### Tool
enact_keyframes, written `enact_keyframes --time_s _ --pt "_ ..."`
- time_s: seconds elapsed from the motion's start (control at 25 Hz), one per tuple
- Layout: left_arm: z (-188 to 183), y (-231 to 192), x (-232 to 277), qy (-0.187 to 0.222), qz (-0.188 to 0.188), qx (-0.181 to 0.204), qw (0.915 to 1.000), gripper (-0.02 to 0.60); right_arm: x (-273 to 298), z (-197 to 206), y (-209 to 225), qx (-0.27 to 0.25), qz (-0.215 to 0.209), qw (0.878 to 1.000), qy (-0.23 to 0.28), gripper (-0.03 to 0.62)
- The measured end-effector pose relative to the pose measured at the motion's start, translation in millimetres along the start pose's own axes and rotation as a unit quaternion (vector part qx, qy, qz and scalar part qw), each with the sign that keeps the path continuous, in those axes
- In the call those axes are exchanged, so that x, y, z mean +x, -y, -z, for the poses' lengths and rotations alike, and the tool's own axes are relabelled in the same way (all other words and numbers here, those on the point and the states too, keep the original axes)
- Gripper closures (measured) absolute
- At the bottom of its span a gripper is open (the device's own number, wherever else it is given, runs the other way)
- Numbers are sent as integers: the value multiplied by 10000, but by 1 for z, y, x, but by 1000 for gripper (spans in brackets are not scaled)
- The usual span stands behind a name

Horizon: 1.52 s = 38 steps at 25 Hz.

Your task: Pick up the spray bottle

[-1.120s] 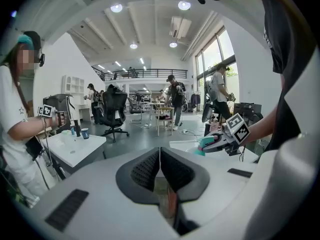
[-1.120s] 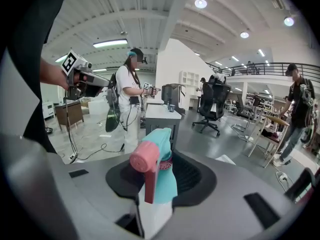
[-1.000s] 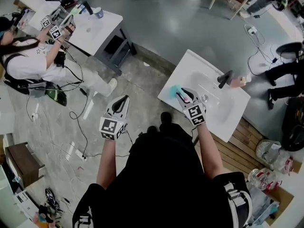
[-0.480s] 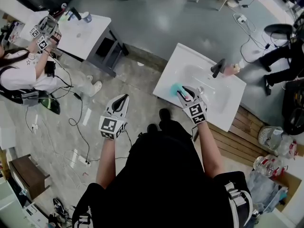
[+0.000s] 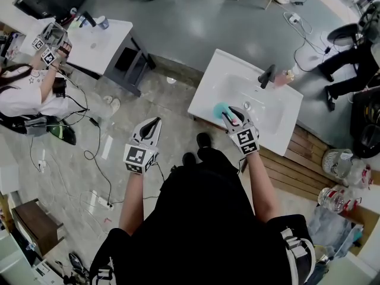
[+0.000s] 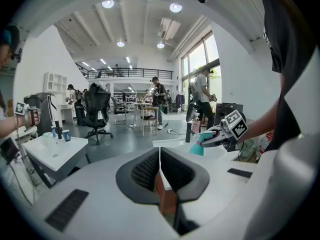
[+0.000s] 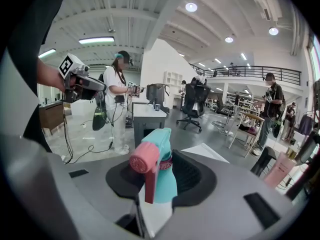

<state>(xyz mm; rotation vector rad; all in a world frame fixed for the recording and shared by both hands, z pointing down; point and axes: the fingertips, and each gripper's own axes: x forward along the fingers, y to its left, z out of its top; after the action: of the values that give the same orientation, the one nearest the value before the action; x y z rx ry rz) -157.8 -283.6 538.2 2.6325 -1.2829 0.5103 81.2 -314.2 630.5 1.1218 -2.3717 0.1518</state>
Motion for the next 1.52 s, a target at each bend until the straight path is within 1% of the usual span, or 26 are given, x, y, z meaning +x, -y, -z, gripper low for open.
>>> enact_keyframes --time_s 0.6,0.84,1.16,1.52 --pt "10 29 -40 44 353 221 9991 555 -51 11 -41 71 341 9994 33 448" --pt "28 41 -60 -29 454 229 9987 555 -68 21 -68 81 398 9992 11 448" --pt "47 53 -81 -25 546 233 9982 555 -85 38 -97 80 491 9988 -49 448" --pt "49 54 -88 50 628 243 9977 555 -94 42 -113 68 600 9981 -109 450"
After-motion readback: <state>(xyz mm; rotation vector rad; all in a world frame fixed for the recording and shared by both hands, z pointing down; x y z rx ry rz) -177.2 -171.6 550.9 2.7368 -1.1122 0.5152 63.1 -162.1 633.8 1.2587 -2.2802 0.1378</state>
